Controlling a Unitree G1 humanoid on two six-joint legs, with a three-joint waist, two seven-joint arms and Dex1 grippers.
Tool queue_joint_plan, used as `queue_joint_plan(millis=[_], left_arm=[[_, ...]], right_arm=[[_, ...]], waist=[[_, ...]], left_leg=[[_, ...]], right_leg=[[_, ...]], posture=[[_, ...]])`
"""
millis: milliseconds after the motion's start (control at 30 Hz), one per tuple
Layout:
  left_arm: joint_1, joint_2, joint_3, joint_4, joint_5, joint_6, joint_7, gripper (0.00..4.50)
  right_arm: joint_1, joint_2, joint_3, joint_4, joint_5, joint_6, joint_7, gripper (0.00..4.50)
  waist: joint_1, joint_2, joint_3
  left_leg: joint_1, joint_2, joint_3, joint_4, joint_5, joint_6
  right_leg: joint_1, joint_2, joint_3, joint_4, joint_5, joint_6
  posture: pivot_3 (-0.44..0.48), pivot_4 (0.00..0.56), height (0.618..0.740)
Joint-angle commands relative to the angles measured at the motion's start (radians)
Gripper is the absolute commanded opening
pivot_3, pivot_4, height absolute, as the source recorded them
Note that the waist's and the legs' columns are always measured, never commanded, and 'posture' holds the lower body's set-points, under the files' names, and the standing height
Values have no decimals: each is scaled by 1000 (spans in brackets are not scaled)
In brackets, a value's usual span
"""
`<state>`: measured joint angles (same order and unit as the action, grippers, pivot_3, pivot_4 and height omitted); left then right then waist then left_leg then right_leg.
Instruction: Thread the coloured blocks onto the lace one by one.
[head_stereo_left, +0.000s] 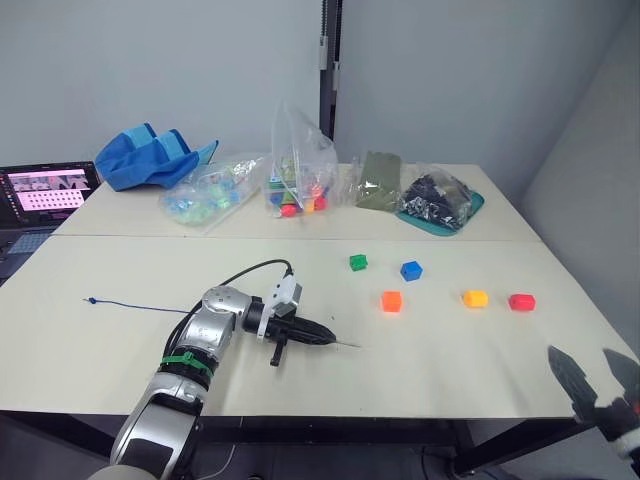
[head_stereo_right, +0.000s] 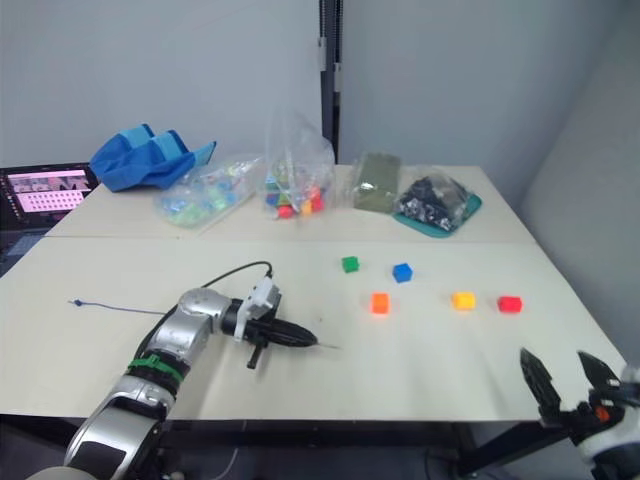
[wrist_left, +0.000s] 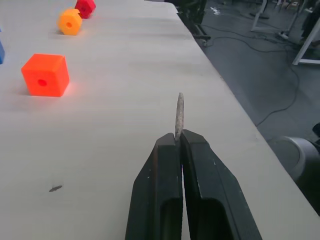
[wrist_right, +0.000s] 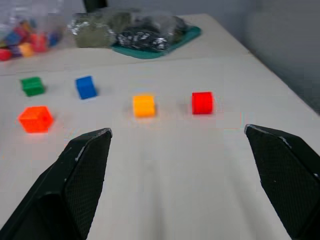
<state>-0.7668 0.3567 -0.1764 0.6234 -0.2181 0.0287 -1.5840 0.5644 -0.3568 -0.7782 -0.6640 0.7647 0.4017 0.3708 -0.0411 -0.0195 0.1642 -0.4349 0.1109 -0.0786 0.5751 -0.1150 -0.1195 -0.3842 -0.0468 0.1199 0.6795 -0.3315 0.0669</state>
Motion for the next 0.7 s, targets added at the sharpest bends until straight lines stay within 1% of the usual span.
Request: queue_joint_plan(millis=[33, 167, 267, 333, 467, 533, 567, 600, 700], left_arm=[[-33, -2, 5, -17, -21, 7, -18, 46], [-50, -8, 9, -1, -26, 62, -13, 46], [-46, 5, 11, -11, -25, 73, -15, 46], [-36, 15, 14, -29, -25, 88, -7, 46], [-4, 36, 18, -65, -27, 126, 13, 46], [14, 48, 17, -84, -24, 125, 22, 46], [23, 53, 22, -96, -26, 129, 34, 46], [31, 57, 26, -106, -27, 134, 45, 46], [55, 70, 35, -134, -39, 165, 75, 46]], right_arm=[[29, 29, -20, 8, -50, -72, 1, 4500], [35, 56, 24, 42, -105, -78, -27, 4500], [-9, 30, 40, 61, -131, -70, -50, 4500], [-65, -14, 47, 93, -154, -38, -79, 4500], [-232, -161, 63, 208, -167, 52, -100, 4500], [-336, -247, 94, 309, -200, 94, -103, 4500], [-406, -294, 125, 384, -232, 102, -104, 4500], [-477, -331, 149, 452, -250, 122, -112, 4500], [-642, -392, 211, 613, -277, 157, -100, 4500]], waist=[[-4, 0, 0], [-4, 1, 0], [-4, 1, 0], [-5, 1, 0], [-5, 1, 0], [-5, 1, 0], [4, 1, 0], [-2, 1, 0], [0, 2, 0]], left_leg=[[0, 0, 0, 0, 0, 0], [1, 0, 0, -2, 0, 0], [1, 0, 0, -2, 0, 0], [1, 0, 0, -2, 0, 0], [1, 0, 0, -2, 0, 0], [1, 0, 1, -2, 0, 0], [1, 0, 1, -1, 0, 0], [1, 0, 0, -3, 0, 0], [1, -2, 1, 0, 0, 0]], right_leg=[[0, 0, 0, 0, 0, 0], [0, 0, 0, 0, -1, -1], [0, 0, 1, 0, 0, -1], [0, 0, 1, 0, 0, -1], [0, 0, 1, 0, 0, -1], [0, 0, 1, 0, 0, -1], [0, 0, 1, 0, 0, -1], [0, 0, 0, 0, -1, -1], [0, -1, 2, 0, 0, 1]], posture=[[0, 150, 740], [0, 150, 740], [0, 150, 740], [0, 150, 740], [0, 150, 740], [0, 150, 740], [0, 150, 740], [0, 150, 740], [0, 150, 740]])
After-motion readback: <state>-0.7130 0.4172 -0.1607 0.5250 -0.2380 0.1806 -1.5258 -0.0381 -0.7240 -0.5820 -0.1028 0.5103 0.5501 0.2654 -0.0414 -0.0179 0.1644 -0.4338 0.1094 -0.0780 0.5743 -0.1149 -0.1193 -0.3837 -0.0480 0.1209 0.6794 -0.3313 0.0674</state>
